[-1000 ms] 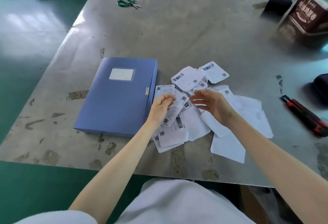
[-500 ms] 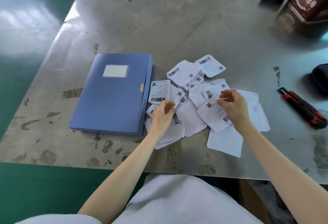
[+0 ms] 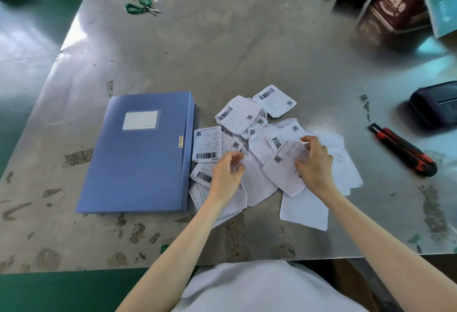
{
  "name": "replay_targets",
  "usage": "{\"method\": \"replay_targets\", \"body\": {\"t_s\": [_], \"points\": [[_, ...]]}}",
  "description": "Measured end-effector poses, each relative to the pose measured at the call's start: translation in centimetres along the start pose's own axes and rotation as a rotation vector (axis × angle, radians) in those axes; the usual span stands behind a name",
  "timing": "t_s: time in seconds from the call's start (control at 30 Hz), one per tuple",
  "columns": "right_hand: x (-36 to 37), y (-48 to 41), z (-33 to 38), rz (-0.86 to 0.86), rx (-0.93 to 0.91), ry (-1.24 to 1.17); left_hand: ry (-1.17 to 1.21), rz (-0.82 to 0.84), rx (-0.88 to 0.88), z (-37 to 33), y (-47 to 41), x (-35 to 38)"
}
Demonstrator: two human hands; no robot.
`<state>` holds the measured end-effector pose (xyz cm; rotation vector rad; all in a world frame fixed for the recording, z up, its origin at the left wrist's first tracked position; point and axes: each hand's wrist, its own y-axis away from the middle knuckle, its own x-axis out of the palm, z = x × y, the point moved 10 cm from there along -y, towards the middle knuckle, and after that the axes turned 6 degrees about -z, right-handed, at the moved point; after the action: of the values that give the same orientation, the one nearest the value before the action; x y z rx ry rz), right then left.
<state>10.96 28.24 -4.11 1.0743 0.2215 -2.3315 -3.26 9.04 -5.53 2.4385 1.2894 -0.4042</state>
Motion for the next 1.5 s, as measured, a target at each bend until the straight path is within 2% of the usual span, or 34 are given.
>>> {"method": "replay_targets", "body": {"t_s": [0.1,0.3,0.43,0.53,0.7,0.83,0.93,1.07,1.17,1.33,1.5], "points": [[-0.7,-0.1,0.7,0.042,0.031,-0.295,0.012,0.017,0.022,-0.9,0.0,0.5],[0.2,0.3,3.2,0.327,-0.056,-0.386,0.062,0.12,0.02,-3.3,0.2,2.8],[0.6,0.8,3.5,0.374,-0.044,-0.46,0.008,0.162,-0.006,-3.7,0.7,3.9],[0.2,0.5,2.0,0.325,0.061,-0.58,0.085,0.09,-0.126,-2.6,1.3,3.9],[1.1,2.0,-0.7,0.392,0.26,-0.8,0.47,-0.106,-0.424,0.2,3.2,3.5],[2.8,3.2,-1.9,0.405,0.445,-1.025,0.715,-0.175,-0.513,1.4,4.6,4.4],[4.2,3.9,-2.0,0.422,0.546,-1.113,0.785,-0.177,-0.536,1.8,5.5,5.0],[5.0,4.0,-1.7,0.401,0.587,-1.109,0.59,-0.183,-0.457,2.1,5.9,4.2],[5.1,3.8,-1.5,0.383,0.579,-1.065,0.405,-0.263,-0.354,1.9,5.1,1.8],[5.0,3.3,-1.1,0.341,0.548,-0.962,-0.103,-0.358,-0.094,0.6,2.3,-3.0],[5.5,3.0,0.0,0.275,0.535,-0.921,-0.382,-0.292,0.029,0.5,-0.8,-4.6]]}}
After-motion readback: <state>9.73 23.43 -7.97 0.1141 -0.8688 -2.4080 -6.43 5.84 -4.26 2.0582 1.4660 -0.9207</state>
